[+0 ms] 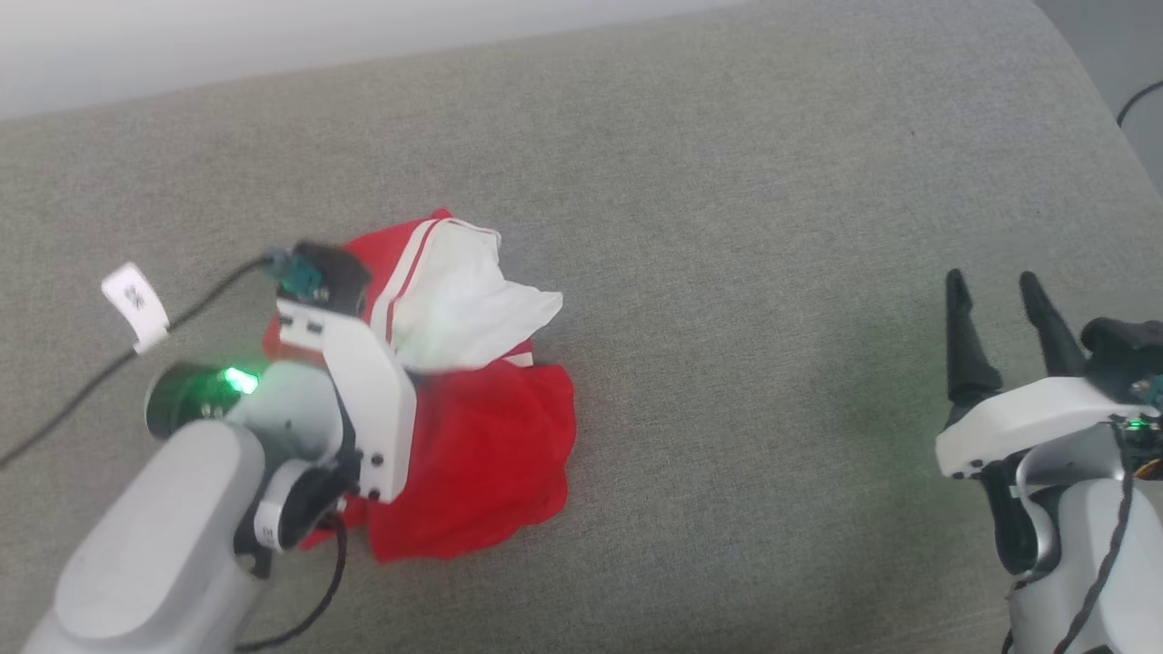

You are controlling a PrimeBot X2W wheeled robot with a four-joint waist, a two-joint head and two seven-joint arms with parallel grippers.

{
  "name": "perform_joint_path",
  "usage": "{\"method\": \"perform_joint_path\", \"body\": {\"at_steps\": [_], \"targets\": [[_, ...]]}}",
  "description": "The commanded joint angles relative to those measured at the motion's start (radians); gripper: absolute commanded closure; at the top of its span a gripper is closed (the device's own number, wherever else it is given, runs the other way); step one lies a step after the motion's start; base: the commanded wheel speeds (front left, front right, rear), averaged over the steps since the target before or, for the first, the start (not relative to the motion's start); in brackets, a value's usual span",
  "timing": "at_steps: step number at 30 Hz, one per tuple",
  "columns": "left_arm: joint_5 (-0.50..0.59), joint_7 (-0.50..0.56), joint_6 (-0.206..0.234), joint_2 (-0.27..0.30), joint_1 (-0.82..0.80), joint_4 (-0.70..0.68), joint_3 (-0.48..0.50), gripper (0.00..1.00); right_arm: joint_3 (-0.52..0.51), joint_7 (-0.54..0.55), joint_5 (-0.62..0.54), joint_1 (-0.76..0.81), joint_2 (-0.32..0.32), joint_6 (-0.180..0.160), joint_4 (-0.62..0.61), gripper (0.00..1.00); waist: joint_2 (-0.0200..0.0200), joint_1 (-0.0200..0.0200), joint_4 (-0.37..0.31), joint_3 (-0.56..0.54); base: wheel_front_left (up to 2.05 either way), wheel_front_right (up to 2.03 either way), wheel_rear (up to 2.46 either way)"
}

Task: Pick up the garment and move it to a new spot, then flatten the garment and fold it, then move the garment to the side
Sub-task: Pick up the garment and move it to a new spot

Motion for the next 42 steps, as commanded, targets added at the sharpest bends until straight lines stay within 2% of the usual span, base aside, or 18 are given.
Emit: {"method": "perform_joint_path", "body": {"at_steps": [1,5,6,7,8,15,19,28,33,34,42], "targets": [[-0.001,-0.016,-0.014,-0.001,0.012,0.023,-0.004,1.0,0.005,-0.009,0.003,-0.005,0.003,0.0,0.007,0.0,0.0,0.0,0.0,0.002,0.0,0.0,0.0],[-0.022,-0.049,-0.049,-0.029,0.033,0.141,-0.022,1.0,0.027,-0.012,0.003,-0.017,0.006,0.0,0.029,0.0,0.0,0.0,0.006,-0.002,0.0,0.0,0.0],[-0.031,-0.052,-0.062,-0.039,0.033,0.169,-0.027,0.63,0.029,-0.013,0.001,-0.019,0.006,0.0,0.034,0.0,0.0,0.0,0.011,-0.005,0.0,0.0,0.0],[-0.031,-0.061,-0.076,-0.045,0.03,0.194,-0.033,0.15,0.033,-0.013,-0.001,-0.02,0.005,0.0,0.038,0.0,0.0,0.0,0.016,-0.009,0.0,0.0,0.0],[-0.03,-0.067,-0.088,-0.05,0.023,0.216,-0.038,0.0,0.037,-0.012,-0.003,-0.021,0.004,0.0,0.041,0.0,0.0,0.0,0.021,-0.014,0.0,0.0,0.0],[-0.056,-0.121,-0.13,-0.07,-0.036,0.248,-0.01,0.0,0.049,0.003,-0.004,-0.005,-0.024,0.0,0.054,0.0,0.0,0.0,0.07,-0.079,0.0,0.0,0.0],[-0.049,-0.177,-0.127,-0.039,-0.04,0.2,0.027,0.0,0.053,0.015,0.0,0.009,-0.038,0.0,0.051,0.0,0.0,0.0,0.101,-0.125,0.0,0.0,0.0],[-0.013,-0.447,-0.121,0.033,0.071,0.11,0.146,0.0,0.052,0.027,0.01,0.057,-0.058,0.0,0.057,0.0,0.0,0.0,0.175,-0.217,0.0,0.0,0.0],[-0.035,-0.598,-0.112,0.055,0.199,0.117,0.221,0.0,0.04,0.029,0.015,0.089,-0.064,0.0,0.068,0.0,0.0,0.0,0.209,-0.259,0.0,0.0,0.0],[-0.035,-0.598,-0.112,0.055,0.199,0.117,0.221,0.0,0.04,0.029,0.015,0.089,-0.064,0.0,0.068,0.0,0.0,0.0,0.209,-0.259,0.0,0.0,0.0],[-0.06,-0.832,-0.128,0.082,0.368,0.143,0.341,0.0,0.011,0.028,0.026,0.132,-0.069,0.0,0.066,0.0,0.0,0.0,0.245,-0.281,0.0,0.0,0.0]]}}
